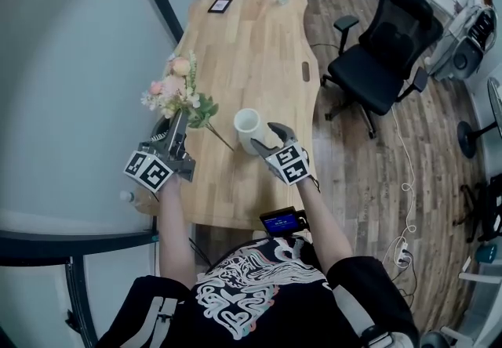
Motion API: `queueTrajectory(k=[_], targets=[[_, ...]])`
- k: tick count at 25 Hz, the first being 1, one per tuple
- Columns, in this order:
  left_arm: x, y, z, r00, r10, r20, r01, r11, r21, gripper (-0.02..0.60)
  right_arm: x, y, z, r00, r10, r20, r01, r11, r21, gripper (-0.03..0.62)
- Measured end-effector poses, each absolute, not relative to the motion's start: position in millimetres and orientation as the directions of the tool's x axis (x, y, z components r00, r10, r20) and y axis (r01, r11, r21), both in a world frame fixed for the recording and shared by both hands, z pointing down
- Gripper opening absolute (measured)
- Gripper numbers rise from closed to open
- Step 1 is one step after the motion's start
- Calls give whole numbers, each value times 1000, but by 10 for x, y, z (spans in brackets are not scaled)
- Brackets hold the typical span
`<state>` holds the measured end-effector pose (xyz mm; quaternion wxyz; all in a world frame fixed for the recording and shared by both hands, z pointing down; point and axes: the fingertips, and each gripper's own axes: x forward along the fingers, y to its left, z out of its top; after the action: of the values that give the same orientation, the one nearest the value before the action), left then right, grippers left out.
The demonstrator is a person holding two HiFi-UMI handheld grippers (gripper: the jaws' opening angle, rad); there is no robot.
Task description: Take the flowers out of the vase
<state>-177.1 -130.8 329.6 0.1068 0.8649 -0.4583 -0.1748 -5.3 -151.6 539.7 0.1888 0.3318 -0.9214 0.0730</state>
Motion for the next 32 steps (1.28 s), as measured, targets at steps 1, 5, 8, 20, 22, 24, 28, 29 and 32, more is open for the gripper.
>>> queueTrajectory(k=[1,5,8,20,22,24,28,29,32], targets=[[-1756,-1312,3349,522,-831,-192,-757,-555,345,57,-39,-1513,5396,-708,-586,393,-642,767,-13,282],[-1692,-1331,3567,534,-835,-135,-763,-544,348,57,16,-1502,5395,-716,-587,379,-647,762,-42,282],[-1639,-1357,3694,538,-836,-113,-761,-539,362,57,56,-1506,5396,-725,-585,364,-645,762,-60,282],[-1537,-1404,4355,529,-846,67,-807,-477,350,57,198,-1503,5488,-716,-608,343,-664,745,-67,44],[-1512,-1402,4490,528,-843,99,-813,-468,348,57,215,-1509,5487,-715,-614,334,-667,742,-64,9],[-1508,-1402,4638,520,-844,129,-818,-449,359,57,218,-1515,5500,-713,-616,336,-667,743,-53,8],[-1557,-1392,4930,494,-853,168,-822,-395,410,57,200,-1505,5586,-715,-602,357,-658,751,-51,8],[-1566,-1395,4988,491,-853,176,-822,-386,419,57,195,-1502,5605,-716,-598,361,-657,752,-56,8],[-1586,-1417,5149,487,-849,207,-823,-366,435,57,171,-1497,5655,-718,-588,373,-652,756,-63,8]])
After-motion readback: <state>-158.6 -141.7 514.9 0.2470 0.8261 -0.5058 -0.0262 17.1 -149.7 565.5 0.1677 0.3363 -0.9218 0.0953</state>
